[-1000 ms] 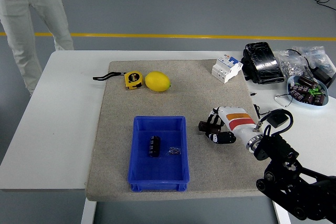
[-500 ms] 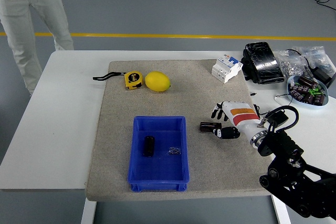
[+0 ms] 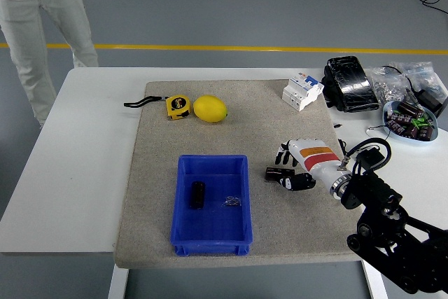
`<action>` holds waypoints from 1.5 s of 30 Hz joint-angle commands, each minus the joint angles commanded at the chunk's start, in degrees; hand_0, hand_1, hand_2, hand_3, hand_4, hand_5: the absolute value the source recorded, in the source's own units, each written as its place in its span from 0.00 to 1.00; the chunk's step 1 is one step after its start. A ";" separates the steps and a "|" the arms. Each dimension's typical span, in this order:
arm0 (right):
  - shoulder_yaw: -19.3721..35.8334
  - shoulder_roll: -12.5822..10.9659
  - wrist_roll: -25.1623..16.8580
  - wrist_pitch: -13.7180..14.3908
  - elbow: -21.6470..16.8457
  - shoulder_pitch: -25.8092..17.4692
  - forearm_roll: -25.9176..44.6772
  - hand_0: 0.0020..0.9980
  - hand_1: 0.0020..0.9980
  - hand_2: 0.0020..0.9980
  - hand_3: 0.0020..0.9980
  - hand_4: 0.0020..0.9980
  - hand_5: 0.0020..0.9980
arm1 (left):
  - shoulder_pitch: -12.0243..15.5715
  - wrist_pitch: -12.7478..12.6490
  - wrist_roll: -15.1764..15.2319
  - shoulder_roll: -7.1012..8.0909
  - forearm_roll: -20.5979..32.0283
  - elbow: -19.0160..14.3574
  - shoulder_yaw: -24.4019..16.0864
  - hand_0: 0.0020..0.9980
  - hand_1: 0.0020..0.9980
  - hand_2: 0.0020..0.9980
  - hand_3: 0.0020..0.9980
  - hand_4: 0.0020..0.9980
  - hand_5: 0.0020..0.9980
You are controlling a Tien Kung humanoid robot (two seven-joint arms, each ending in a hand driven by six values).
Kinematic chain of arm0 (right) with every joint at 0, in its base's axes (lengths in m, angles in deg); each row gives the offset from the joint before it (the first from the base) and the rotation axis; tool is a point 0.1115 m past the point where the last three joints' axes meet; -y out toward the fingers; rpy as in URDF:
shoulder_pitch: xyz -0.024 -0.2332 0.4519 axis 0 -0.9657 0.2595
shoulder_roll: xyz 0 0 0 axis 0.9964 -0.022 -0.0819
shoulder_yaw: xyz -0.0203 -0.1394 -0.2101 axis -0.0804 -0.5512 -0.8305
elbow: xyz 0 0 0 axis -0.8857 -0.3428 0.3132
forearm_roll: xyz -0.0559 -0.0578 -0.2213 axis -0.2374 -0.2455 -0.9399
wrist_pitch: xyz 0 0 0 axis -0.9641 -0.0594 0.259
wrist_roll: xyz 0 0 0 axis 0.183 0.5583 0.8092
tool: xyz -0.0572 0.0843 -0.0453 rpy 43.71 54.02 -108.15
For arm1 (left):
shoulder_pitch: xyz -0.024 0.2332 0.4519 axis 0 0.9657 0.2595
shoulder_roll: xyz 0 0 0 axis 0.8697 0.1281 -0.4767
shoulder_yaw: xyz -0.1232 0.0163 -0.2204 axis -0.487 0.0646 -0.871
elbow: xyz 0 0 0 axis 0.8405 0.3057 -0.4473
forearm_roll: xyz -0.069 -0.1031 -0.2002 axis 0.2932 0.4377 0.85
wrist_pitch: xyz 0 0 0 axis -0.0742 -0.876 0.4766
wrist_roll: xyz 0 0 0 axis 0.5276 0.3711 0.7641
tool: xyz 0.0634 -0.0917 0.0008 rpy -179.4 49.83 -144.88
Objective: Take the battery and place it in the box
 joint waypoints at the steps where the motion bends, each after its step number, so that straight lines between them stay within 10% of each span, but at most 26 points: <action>1: -0.06 0.01 0.01 -0.07 0.08 0.10 -0.10 0.43 0.53 0.66 0.55 0.95 0.35 | -0.01 0.03 -0.01 0.02 -0.07 0.01 -0.05 0.72 0.70 0.74 0.68 0.71 0.67; 22: -3.51 1.14 -1.26 3.33 3.70 0.96 0.96 0.51 0.59 0.69 0.58 0.94 0.33 | -0.27 0.12 -0.08 0.00 -0.45 -0.05 -0.13 0.72 0.70 0.74 0.68 0.71 0.67; 45: -5.56 2.26 -1.63 7.28 7.00 1.12 3.60 0.33 0.42 0.48 0.49 0.76 0.26 | -0.07 1.12 -0.14 0.16 -1.07 -0.19 -0.55 0.72 0.70 0.75 0.68 0.71 0.67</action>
